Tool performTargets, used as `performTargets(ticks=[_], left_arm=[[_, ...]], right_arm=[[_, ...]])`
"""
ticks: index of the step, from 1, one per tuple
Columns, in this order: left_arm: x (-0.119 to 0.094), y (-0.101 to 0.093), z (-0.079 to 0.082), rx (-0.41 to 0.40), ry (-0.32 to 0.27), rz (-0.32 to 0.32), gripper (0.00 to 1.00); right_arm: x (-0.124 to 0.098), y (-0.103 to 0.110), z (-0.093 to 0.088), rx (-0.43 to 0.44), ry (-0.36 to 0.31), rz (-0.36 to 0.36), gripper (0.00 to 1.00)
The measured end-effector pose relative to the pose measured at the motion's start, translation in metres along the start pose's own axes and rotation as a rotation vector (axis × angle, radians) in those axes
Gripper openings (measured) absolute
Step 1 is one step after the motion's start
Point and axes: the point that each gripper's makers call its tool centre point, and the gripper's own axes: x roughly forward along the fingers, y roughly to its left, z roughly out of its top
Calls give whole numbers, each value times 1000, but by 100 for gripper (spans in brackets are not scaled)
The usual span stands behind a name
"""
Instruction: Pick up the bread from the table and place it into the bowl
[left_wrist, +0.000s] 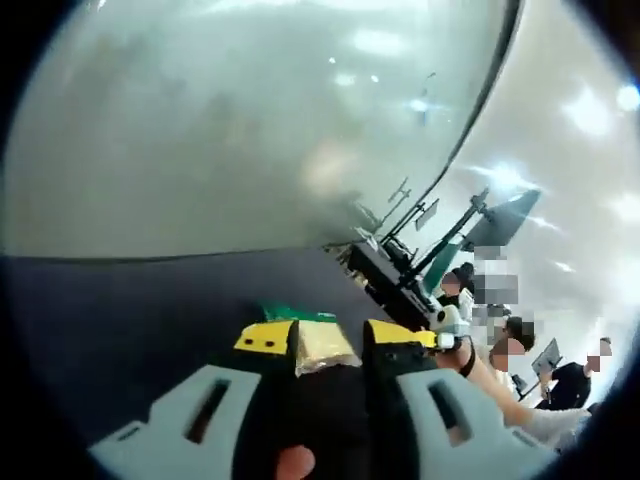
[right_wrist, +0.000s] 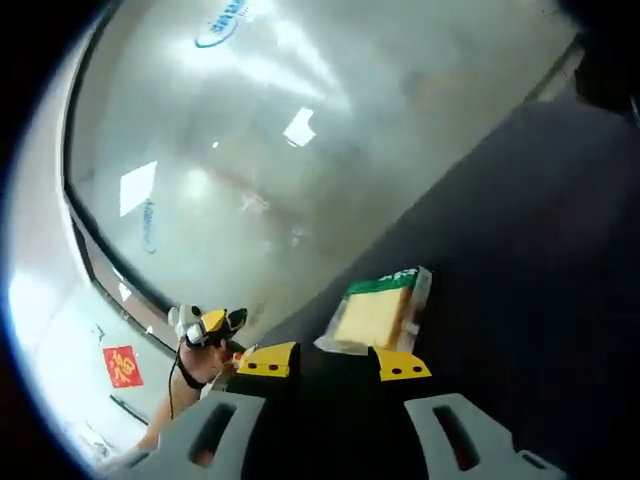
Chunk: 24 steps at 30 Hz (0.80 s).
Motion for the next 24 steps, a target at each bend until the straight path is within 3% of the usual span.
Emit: performTargets(ticks=[2, 5, 10, 14, 19, 24], left_arm=[[20, 10, -11, -56, 50, -26, 20], [44, 19, -28, -45, 110, -39, 21], [72, 32, -42, -83, 151, -46, 20], [91, 46, -56, -120, 179, -12, 20], [103, 51, -70, -153, 198, -28, 20], [109, 56, -70, -166, 170, -30, 18]], right_arm=[[13, -7, -3, 7, 17, -9, 24], [26, -15, -2, 18, 20, -23, 24], [41, -25, -1, 59, 17, -31, 24], [45, -34, 0, 71, 5, -57, 21], [49, -44, 2, 78, 12, -92, 17], [56, -47, 0, 96, 23, -81, 12]])
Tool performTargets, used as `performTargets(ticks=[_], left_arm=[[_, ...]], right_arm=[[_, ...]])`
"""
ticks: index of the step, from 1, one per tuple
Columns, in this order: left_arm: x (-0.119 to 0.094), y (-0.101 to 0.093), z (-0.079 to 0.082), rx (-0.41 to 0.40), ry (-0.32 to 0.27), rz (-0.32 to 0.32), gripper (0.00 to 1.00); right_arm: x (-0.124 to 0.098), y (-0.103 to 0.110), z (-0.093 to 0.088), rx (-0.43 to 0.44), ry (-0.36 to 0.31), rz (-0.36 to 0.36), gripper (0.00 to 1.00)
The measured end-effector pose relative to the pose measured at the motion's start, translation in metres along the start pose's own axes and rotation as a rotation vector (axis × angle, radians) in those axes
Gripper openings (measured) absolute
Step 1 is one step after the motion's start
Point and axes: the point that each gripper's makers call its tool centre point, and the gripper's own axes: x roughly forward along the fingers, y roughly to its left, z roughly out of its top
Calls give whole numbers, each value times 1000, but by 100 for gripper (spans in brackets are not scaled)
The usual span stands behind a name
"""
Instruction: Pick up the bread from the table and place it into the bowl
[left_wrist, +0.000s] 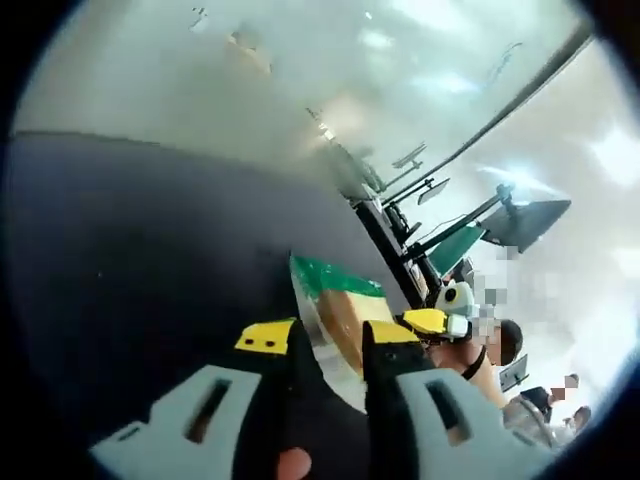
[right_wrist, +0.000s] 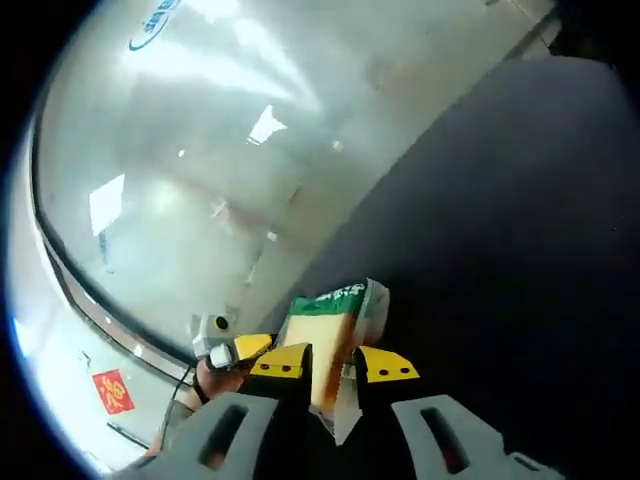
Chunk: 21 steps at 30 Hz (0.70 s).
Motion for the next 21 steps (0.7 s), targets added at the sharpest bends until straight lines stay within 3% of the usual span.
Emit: performTargets(ticks=[2, 8, 16, 21], left_arm=[[1, 0, 2, -17, -7, 2, 17], [9, 5, 9, -28, -11, 15, 14], [11, 3, 3, -8, -7, 5, 0], [12, -3, 0, 16, -4, -10, 0]], right_arm=[[0, -4, -1, -8, -4, -16, 8], [0, -9, -1, 38, -13, 7, 10], [3, -6, -1, 48, -7, 17, 5], [1, -4, -2, 65, -17, 43, 1]])
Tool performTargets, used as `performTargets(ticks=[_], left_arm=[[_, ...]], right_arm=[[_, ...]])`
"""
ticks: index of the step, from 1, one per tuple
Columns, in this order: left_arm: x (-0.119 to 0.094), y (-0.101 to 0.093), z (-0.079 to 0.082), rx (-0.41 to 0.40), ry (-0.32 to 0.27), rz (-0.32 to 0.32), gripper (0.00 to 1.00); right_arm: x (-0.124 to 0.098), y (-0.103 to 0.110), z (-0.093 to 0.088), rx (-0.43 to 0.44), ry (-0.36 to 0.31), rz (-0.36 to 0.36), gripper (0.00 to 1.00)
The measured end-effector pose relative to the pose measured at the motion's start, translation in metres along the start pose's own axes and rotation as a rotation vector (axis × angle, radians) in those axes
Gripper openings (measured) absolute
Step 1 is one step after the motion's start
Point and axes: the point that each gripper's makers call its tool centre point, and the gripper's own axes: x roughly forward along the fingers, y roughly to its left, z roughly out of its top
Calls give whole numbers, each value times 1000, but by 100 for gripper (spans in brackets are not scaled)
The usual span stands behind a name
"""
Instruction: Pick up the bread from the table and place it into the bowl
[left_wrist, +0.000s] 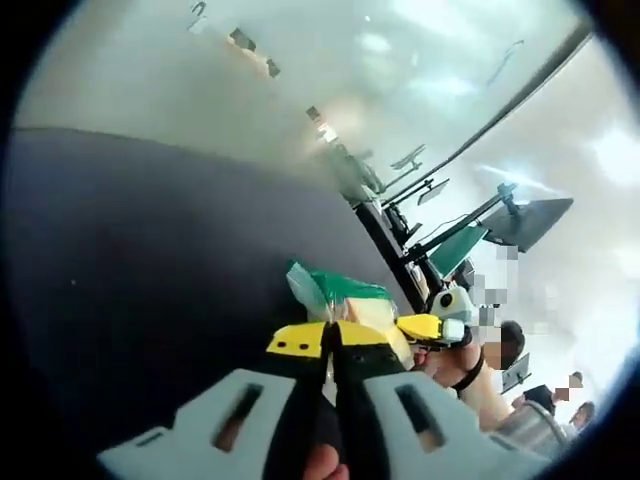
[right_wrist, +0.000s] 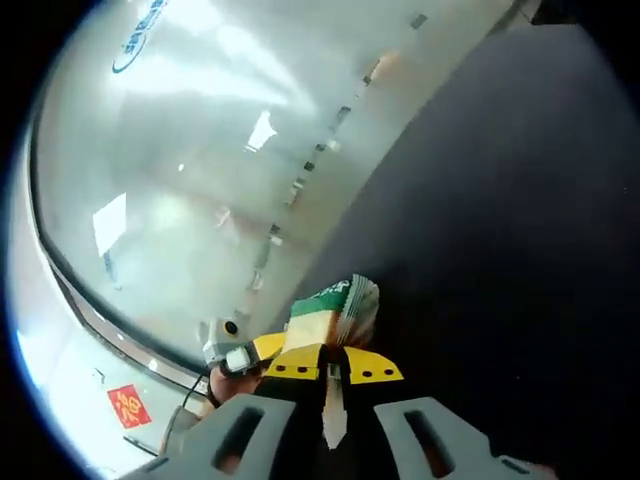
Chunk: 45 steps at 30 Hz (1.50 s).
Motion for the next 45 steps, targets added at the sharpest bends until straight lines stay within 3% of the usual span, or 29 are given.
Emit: performTargets(ticks=[7, 13, 19, 24, 28, 31, 34, 39, 45], left_arm=[[-9, -9, 2, -4, -10, -20, 0], [-24, -21, 15, 4, -33, -45, 0], [-61, -65, 44, 48, -64, -61, 0], [-110, -125, 56, 101, -99, -60, 0], [-154, -165, 47, 113, -141, -56, 0], [-190, -190, 30, 128, -171, -51, 0], [-215, -202, 13, 122, -189, -32, 0], [-249, -215, -20, 111, -224, -20, 0], [-268, -222, -50, 106, -250, 7, 0]], right_arm=[[0, 6, -2, 0, 0, 19, 0], [-7, 35, -4, -22, -1, 80, 0], [-19, 96, 8, -91, 7, 169, 0], [-44, 163, 9, -164, 1, 250, 0], [-72, 220, -11, -224, 28, 332, 0], [-86, 247, -30, -248, 53, 368, 0], [-99, 268, -52, -280, 80, 392, 0], [-111, 278, -87, -278, 120, 408, 0], [-120, 275, -117, -258, 149, 420, 0]])
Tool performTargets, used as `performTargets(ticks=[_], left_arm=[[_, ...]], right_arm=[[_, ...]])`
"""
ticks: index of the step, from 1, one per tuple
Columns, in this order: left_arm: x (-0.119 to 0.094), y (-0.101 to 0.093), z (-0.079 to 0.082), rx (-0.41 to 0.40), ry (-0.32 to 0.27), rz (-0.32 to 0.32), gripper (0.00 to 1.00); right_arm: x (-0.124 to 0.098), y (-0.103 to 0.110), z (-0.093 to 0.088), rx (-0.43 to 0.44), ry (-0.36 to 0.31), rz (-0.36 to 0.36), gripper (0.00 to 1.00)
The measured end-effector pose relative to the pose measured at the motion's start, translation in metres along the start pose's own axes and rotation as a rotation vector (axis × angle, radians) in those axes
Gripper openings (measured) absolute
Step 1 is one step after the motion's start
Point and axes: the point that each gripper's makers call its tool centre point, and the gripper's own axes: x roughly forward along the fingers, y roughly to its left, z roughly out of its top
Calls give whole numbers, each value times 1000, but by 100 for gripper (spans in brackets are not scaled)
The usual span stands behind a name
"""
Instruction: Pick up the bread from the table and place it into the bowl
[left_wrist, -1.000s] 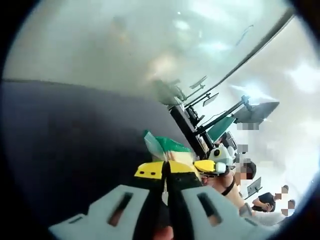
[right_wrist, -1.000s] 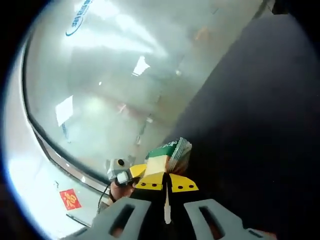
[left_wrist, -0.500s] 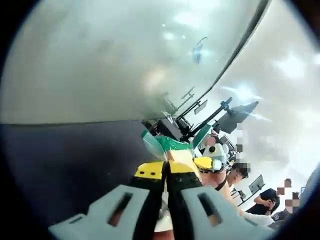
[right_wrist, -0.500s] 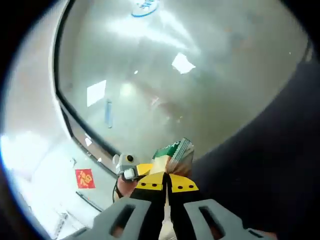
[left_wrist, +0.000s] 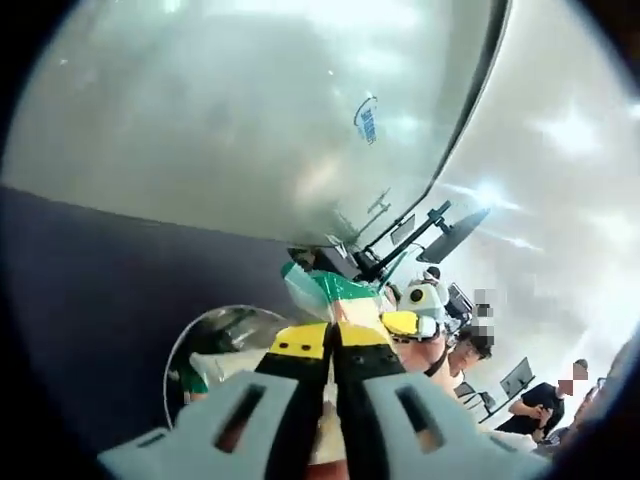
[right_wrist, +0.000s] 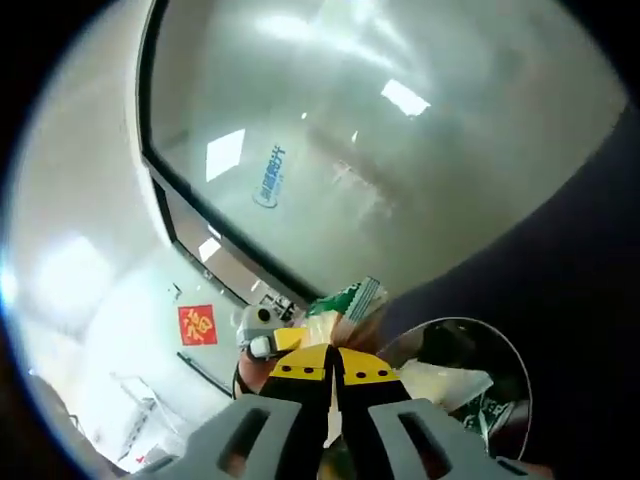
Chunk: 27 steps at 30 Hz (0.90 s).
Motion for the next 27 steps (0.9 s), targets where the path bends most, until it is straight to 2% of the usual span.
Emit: performTargets(ticks=[6, 7, 9, 10, 11, 12, 13, 14, 17, 21, 24, 27], left_arm=[[-13, 6, -17, 1, -18, 48, 0], [-14, 9, -12, 36, -63, 54, 0], [-16, 28, -14, 51, -73, 116, 3], [-17, 34, -15, 31, -78, 118, 8], [-20, 43, -15, -4, -87, 120, 18], [-24, 44, -10, -21, -127, 106, 21], [-28, 44, -8, -27, -138, 98, 19], [-32, 43, -7, -17, -143, 95, 16], [-35, 41, 0, 11, -154, 95, 17], [-34, 33, 3, 26, -169, 62, 17], [-34, 23, 1, 29, -178, 27, 17], [-36, 10, -1, 85, -212, 5, 17]], right_arm=[[1, 1, -22, 5, 26, -27, 0], [2, -4, -25, -10, 34, -49, 0], [3, -16, -32, -68, 68, -97, 9], [3, -16, -36, -54, 88, -91, 21], [3, -17, -41, -31, 107, -81, 27], [0, -20, -41, -38, 100, -91, 29], [-4, -25, -34, -89, 72, -118, 26], [-8, -29, -31, -105, 60, -140, 25], [-15, -29, -21, -66, 26, -112, 24], [-21, -28, -13, -77, -3, -105, 24], [-26, -26, -10, -78, -24, -73, 24], [-33, -21, -3, -114, -85, -22, 24]])
